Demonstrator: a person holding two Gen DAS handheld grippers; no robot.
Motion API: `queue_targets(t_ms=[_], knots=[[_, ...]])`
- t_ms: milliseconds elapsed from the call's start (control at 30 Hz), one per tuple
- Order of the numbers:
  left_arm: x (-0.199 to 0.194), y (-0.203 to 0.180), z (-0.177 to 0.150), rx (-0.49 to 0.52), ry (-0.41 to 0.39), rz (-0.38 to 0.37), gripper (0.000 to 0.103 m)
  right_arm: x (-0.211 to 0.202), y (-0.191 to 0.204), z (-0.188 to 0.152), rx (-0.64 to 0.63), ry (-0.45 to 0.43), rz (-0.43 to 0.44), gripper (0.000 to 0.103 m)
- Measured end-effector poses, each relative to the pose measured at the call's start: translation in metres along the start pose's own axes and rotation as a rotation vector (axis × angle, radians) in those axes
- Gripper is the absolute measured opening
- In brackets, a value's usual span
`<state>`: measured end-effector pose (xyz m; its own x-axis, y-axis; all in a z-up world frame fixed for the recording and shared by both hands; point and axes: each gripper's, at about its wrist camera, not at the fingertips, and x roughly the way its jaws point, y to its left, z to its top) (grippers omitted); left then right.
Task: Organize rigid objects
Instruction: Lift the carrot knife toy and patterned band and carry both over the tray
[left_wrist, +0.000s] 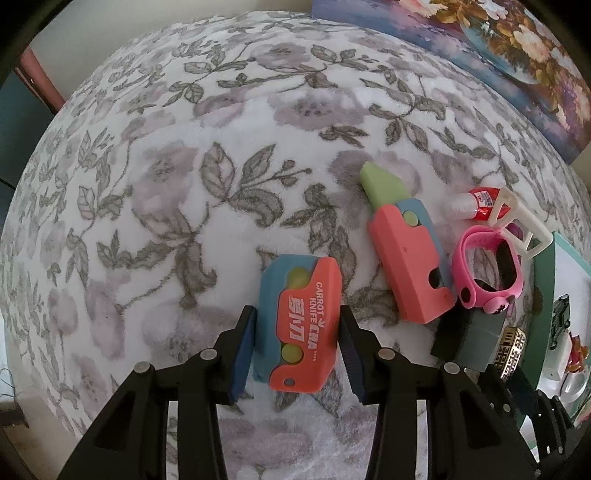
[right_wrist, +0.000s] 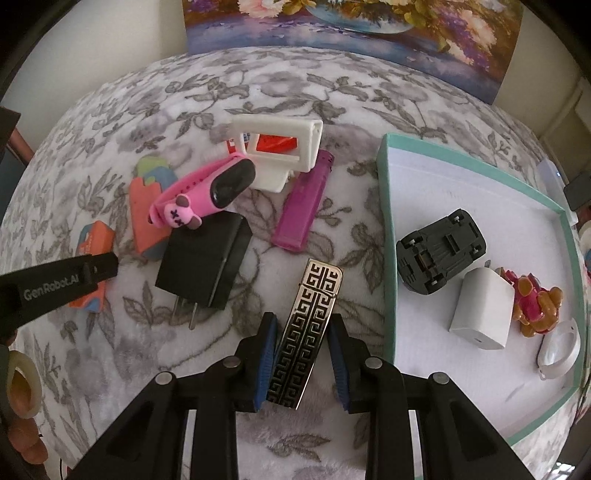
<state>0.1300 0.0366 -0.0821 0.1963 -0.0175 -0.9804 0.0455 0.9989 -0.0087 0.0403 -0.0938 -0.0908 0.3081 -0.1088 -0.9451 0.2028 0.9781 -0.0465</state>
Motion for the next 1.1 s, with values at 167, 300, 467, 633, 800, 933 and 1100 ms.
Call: queue_targets(t_ms=[167,300,467,633,800,933,1100], knots=[[0.000,-0.007,0.000,0.010,-0.008,0.027,0.045,-0.001,0.001,-0.001,-0.013,-0.003,0.004,0.030],[-0.002,-0.009,0.001,0.006,-0.015,0.025,0.045,-0.002,-0.007,0.000,0.017,0.022,0.052,0.025],[-0.013,-0.009,0.003,-0.014,-0.037,0.006,0.044,-0.004,-0.013,0.002,0.041,0.040,0.115,0.022],[-0.035,-0.006,0.005,-0.021,-0.088,0.000,0.044,-0.014,-0.018,0.004,0.048,0.023,0.144,0.022],[-0.063,-0.006,0.006,-0.020,-0.156,-0.012,0.044,-0.038,-0.029,0.011,0.057,-0.040,0.158,0.022],[-0.086,-0.012,0.004,-0.013,-0.208,-0.030,0.044,-0.058,-0.038,0.011,0.074,-0.090,0.170,0.022],[-0.104,-0.025,0.001,0.014,-0.257,-0.057,0.044,-0.080,-0.056,0.014,0.107,-0.146,0.163,0.022]])
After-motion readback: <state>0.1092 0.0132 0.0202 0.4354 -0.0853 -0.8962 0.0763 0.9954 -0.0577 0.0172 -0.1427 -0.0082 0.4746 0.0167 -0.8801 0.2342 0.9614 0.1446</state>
